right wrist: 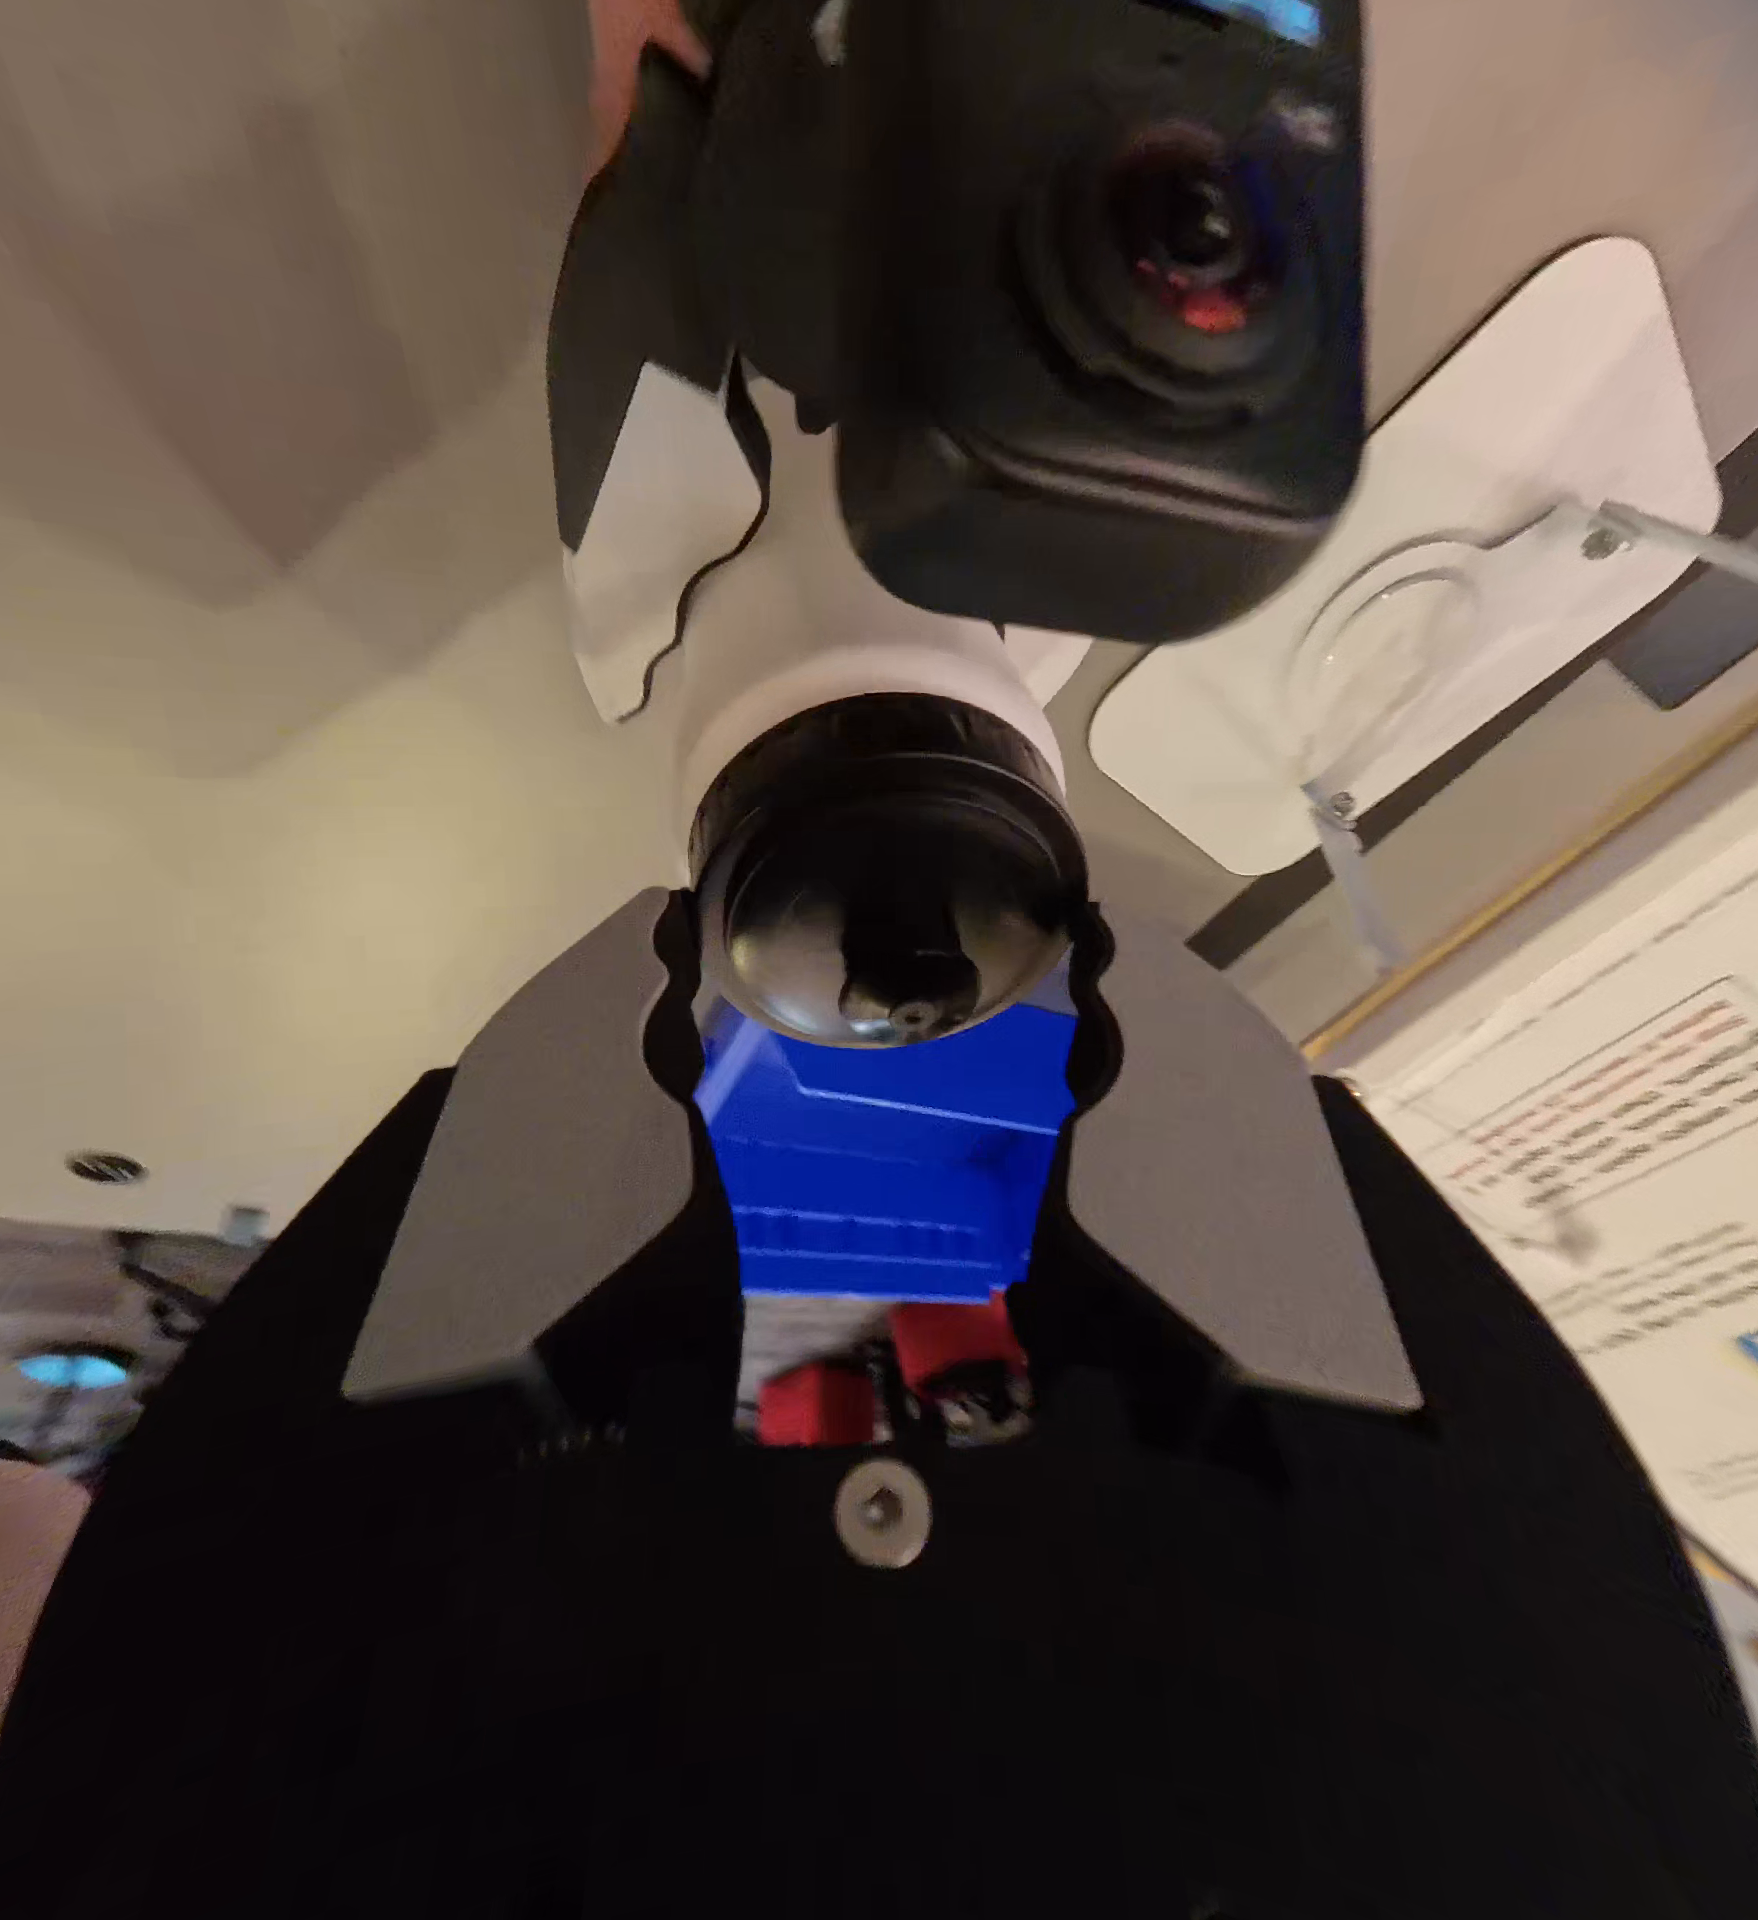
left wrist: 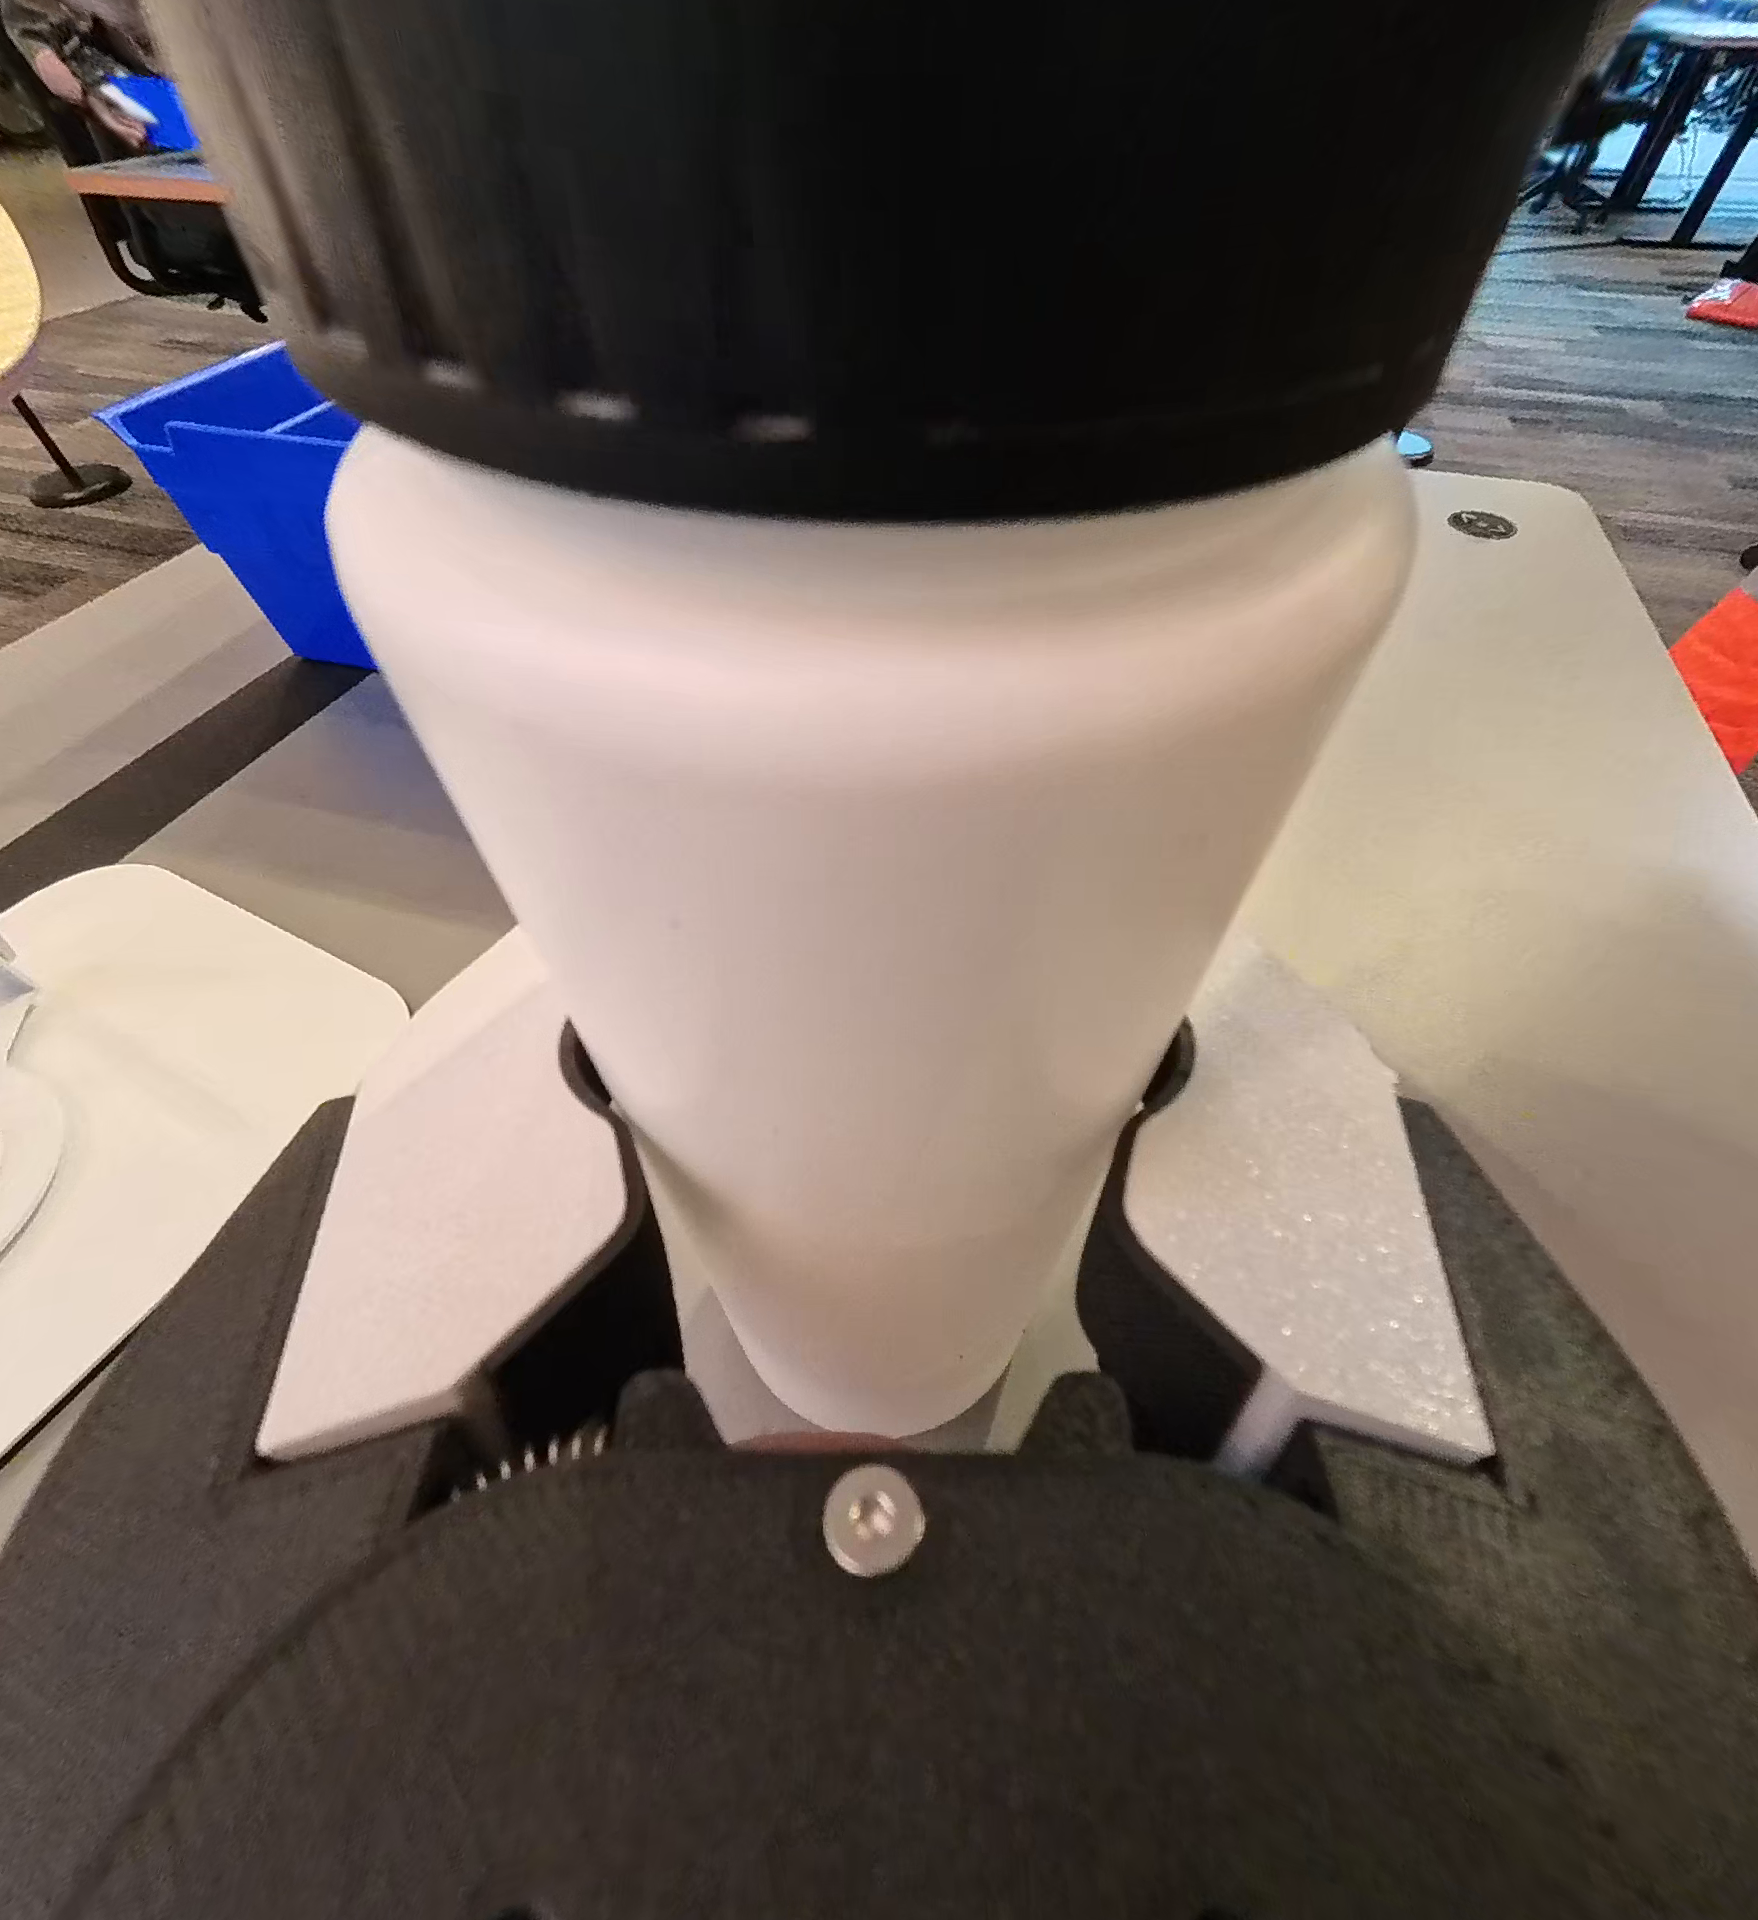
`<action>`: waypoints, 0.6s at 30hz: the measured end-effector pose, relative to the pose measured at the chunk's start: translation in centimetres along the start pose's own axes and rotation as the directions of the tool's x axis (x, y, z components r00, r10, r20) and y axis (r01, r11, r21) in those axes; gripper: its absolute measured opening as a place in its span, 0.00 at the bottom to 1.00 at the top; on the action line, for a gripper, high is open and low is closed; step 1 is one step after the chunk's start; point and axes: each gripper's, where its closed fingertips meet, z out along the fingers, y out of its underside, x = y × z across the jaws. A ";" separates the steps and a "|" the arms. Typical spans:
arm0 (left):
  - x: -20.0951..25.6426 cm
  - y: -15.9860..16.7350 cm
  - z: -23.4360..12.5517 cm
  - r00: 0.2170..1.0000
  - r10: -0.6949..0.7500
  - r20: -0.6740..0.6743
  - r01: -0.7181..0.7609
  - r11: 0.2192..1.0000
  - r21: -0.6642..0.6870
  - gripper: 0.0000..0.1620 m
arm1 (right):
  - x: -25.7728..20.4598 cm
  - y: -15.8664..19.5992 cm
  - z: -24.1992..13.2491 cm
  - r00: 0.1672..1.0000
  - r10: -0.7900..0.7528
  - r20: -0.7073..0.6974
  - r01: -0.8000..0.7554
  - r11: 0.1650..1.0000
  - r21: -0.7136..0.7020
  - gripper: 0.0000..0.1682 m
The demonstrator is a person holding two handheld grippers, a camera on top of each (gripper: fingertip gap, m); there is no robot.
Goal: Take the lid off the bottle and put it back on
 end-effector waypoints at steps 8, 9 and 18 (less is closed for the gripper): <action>0.1 0.0 0.0 1.000 0.003 -0.005 -0.003 1.000 -0.003 0.62 | 0.0 -0.5 -0.1 0.994 0.106 -0.006 -0.106 0.993 0.045 0.50; 0.1 0.0 0.0 1.000 0.003 -0.006 -0.003 1.000 -0.003 0.62 | 0.0 -0.3 -0.2 0.988 0.154 0.006 -0.154 0.986 0.067 0.53; 0.3 0.0 0.1 1.000 0.001 -0.011 -0.001 1.000 0.001 0.62 | -0.1 -1.1 -1.1 0.860 0.462 0.217 -0.508 0.818 0.270 0.43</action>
